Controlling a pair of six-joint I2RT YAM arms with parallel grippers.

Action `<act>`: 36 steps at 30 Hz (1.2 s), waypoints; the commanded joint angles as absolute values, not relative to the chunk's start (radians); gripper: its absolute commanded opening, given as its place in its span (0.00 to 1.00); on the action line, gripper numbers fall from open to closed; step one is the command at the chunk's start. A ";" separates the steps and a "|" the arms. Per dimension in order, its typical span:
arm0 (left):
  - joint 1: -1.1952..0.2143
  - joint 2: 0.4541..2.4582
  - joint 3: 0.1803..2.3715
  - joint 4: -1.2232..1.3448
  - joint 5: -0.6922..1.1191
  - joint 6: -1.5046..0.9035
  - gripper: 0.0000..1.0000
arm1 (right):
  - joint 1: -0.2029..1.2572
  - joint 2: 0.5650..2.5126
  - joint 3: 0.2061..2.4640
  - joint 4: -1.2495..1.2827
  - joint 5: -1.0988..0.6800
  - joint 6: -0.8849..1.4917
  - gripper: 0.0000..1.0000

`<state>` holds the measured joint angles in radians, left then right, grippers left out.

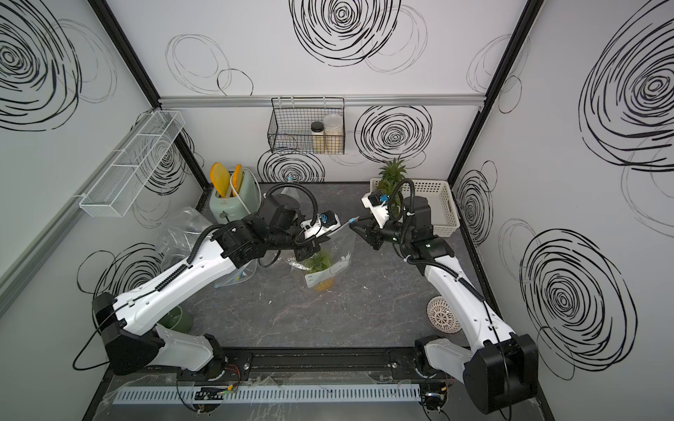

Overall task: Open the zip-top bag and take out the pineapple
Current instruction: Adjust the zipper food storage bag at the center of the board.

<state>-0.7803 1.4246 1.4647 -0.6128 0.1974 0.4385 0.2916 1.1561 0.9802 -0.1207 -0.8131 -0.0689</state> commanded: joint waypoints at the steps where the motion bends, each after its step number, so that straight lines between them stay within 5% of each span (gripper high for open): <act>1: -0.765 1.405 1.473 -0.580 0.189 0.451 0.00 | 0.299 1.112 0.980 -0.102 -0.885 -0.091 0.09; 5: -0.764 1.405 1.486 -0.553 0.164 0.449 0.00 | 0.300 1.073 0.945 -0.090 -0.884 -0.061 0.00; 22: -0.724 1.471 1.573 -0.534 0.191 0.472 0.08 | 0.363 0.847 0.784 -0.143 -0.784 0.057 0.00; 28: -0.737 1.445 1.518 -0.511 0.201 0.456 0.06 | 0.363 0.837 0.786 -0.137 -0.733 0.054 0.19; 36: -0.740 1.437 1.502 -0.511 0.203 0.449 0.05 | 0.362 0.838 0.811 -0.106 -0.700 0.059 0.26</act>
<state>-0.7395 1.4693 1.5078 -0.5713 0.1959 0.4488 0.3573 0.8497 0.7887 -0.1272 -0.7147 0.0574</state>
